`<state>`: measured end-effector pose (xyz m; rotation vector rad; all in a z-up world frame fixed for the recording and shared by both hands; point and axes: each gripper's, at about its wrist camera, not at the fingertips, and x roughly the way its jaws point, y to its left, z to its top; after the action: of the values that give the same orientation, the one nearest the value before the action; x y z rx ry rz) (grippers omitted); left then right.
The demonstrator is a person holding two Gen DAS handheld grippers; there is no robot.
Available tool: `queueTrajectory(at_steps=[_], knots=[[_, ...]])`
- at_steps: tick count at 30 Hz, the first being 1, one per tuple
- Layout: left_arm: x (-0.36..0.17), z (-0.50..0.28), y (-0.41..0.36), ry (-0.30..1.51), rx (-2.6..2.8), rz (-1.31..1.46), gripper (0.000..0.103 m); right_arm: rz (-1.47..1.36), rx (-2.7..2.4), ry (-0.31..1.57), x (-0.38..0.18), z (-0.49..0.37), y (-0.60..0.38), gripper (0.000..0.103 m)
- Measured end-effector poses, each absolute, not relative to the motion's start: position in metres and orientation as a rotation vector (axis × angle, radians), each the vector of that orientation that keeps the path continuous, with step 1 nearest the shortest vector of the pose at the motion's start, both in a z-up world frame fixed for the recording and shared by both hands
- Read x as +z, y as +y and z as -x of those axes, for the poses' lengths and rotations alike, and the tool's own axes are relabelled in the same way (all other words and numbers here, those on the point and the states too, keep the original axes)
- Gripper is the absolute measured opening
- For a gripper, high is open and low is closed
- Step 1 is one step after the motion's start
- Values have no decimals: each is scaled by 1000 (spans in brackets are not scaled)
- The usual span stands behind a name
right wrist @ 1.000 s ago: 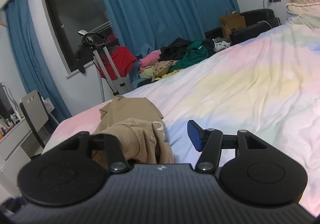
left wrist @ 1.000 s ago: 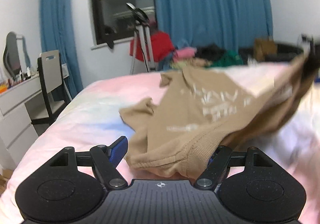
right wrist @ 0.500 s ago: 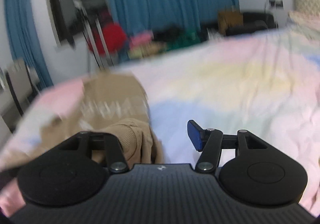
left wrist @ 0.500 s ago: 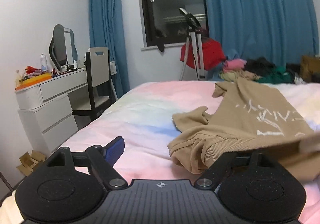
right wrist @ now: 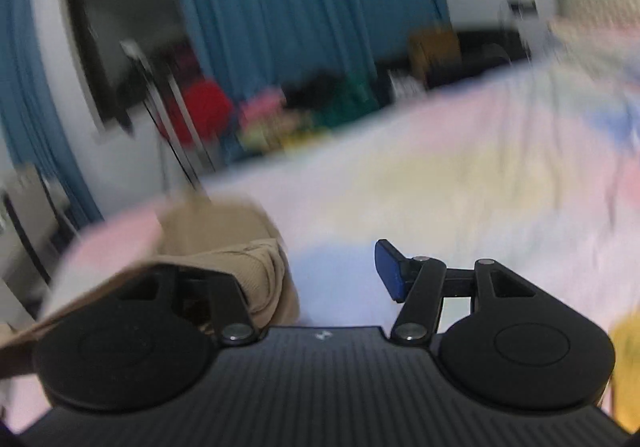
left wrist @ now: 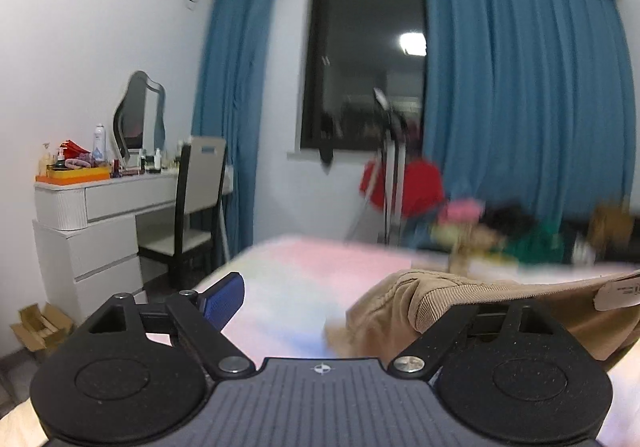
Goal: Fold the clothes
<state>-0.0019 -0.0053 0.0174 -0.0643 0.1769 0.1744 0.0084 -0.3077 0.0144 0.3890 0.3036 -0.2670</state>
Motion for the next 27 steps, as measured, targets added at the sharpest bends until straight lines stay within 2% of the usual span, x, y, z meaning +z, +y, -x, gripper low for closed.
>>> queueTrajectory(at_steps=[6, 8, 16, 21, 27], knots=[[149, -8, -8, 2, 169, 46, 90, -408, -187, 78, 152, 6, -316, 58], [194, -5, -7, -50, 160, 32, 94, -404, -161, 48, 191, 12, -321, 58], [345, 39, 3, -161, 127, 14, 94, -349, -51, -59, 318, 58, -329, 60], [412, 77, 8, -196, 129, -15, 97, -291, -25, -107, 377, 93, -327, 63], [460, 104, 15, -195, 125, -33, 99, -234, -2, -138, 418, 121, -324, 70]])
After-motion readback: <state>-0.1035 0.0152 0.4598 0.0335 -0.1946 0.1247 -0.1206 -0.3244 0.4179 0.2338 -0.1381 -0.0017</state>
